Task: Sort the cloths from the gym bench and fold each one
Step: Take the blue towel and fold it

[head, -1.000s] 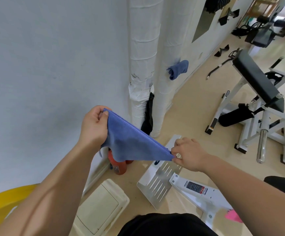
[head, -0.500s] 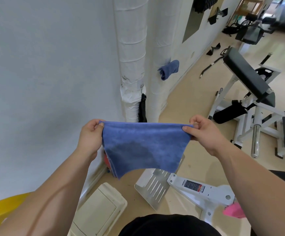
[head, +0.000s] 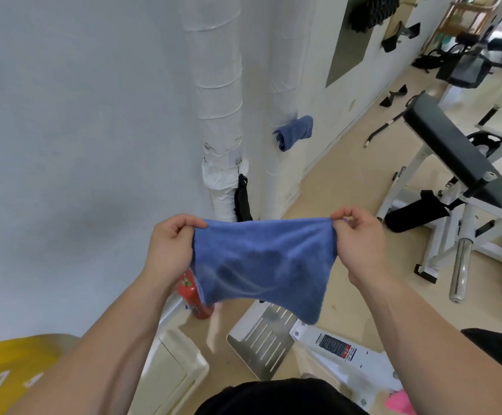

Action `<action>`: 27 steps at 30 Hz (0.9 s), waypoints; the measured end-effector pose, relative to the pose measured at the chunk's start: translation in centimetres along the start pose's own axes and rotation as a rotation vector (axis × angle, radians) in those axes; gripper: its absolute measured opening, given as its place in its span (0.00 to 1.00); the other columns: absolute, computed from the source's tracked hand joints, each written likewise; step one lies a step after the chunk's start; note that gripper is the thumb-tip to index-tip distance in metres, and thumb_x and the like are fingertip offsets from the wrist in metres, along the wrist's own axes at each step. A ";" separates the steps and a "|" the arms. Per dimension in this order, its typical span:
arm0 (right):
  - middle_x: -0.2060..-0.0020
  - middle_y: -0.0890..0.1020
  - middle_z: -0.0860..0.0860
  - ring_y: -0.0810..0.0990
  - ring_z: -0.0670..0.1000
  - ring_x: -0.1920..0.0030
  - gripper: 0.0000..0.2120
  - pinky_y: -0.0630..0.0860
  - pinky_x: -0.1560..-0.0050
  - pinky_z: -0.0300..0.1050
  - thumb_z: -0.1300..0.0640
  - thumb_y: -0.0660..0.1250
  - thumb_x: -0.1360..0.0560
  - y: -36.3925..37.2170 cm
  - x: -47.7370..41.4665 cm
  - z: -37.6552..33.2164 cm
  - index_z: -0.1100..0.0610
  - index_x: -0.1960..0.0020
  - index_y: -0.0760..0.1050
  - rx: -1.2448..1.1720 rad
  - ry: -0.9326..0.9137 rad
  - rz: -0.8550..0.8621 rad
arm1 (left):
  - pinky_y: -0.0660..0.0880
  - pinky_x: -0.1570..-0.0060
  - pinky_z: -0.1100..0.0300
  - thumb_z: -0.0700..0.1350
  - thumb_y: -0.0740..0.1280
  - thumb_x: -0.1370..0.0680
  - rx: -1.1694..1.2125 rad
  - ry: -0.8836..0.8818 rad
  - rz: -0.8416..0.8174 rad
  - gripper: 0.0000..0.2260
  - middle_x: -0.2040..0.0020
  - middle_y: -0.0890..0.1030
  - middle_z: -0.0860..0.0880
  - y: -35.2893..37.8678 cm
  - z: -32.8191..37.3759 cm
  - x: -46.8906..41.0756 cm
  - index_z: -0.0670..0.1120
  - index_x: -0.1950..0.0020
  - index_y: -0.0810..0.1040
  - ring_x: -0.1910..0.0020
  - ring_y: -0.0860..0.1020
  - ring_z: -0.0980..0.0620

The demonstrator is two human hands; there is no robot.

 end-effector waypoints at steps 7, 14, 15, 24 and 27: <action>0.55 0.85 0.56 0.86 0.57 0.57 0.19 0.84 0.55 0.48 0.64 0.56 0.22 3.0 2.2 -3.2 0.46 0.55 0.82 -0.088 -0.092 -0.469 | 0.75 0.65 0.68 0.34 0.60 0.20 -0.066 0.120 -0.039 0.19 0.58 0.86 0.58 8.3 4.7 5.8 0.52 0.56 0.87 0.65 0.80 0.59; 0.65 0.82 0.48 0.80 0.52 0.63 0.15 0.81 0.57 0.47 0.63 0.71 0.28 0.5 0.4 -4.6 0.41 0.57 0.83 0.020 -0.429 -0.539 | 0.81 0.56 0.50 0.36 0.60 0.17 0.000 0.180 -0.165 0.17 0.55 0.86 0.44 13.3 7.2 8.7 0.58 0.36 0.73 0.55 0.84 0.44; 0.63 0.80 0.48 0.78 0.48 0.64 0.13 0.77 0.59 0.40 0.64 0.73 0.28 0.1 0.1 -4.9 0.44 0.57 0.83 0.034 -0.484 -0.533 | 0.79 0.58 0.56 0.36 0.61 0.17 0.020 0.168 -0.182 0.16 0.56 0.86 0.46 13.8 7.3 8.9 0.56 0.35 0.72 0.57 0.84 0.49; 0.61 0.81 0.42 0.77 0.46 0.52 0.08 0.71 0.49 0.37 0.58 0.78 0.31 -0.5 -0.4 -5.6 0.50 0.62 0.80 0.177 -0.743 -0.591 | 0.75 0.61 0.53 0.36 0.63 0.18 -0.006 0.089 -0.185 0.09 0.59 0.85 0.40 14.5 7.6 9.1 0.47 0.49 0.80 0.62 0.79 0.46; 0.66 0.79 0.39 0.77 0.45 0.57 0.07 0.70 0.55 0.34 0.59 0.79 0.32 -0.2 -0.2 -5.7 0.51 0.62 0.82 0.143 -0.711 -0.593 | 0.75 0.64 0.59 0.36 0.64 0.19 0.018 0.051 -0.254 0.07 0.61 0.85 0.42 15.1 7.4 9.3 0.45 0.49 0.81 0.64 0.78 0.49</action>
Point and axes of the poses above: each hand's wrist, its own x-axis away from the middle knuckle, its own y-axis out of the palm, z = x × y, the point moved 7 cm from there along -x, towards the middle knuckle
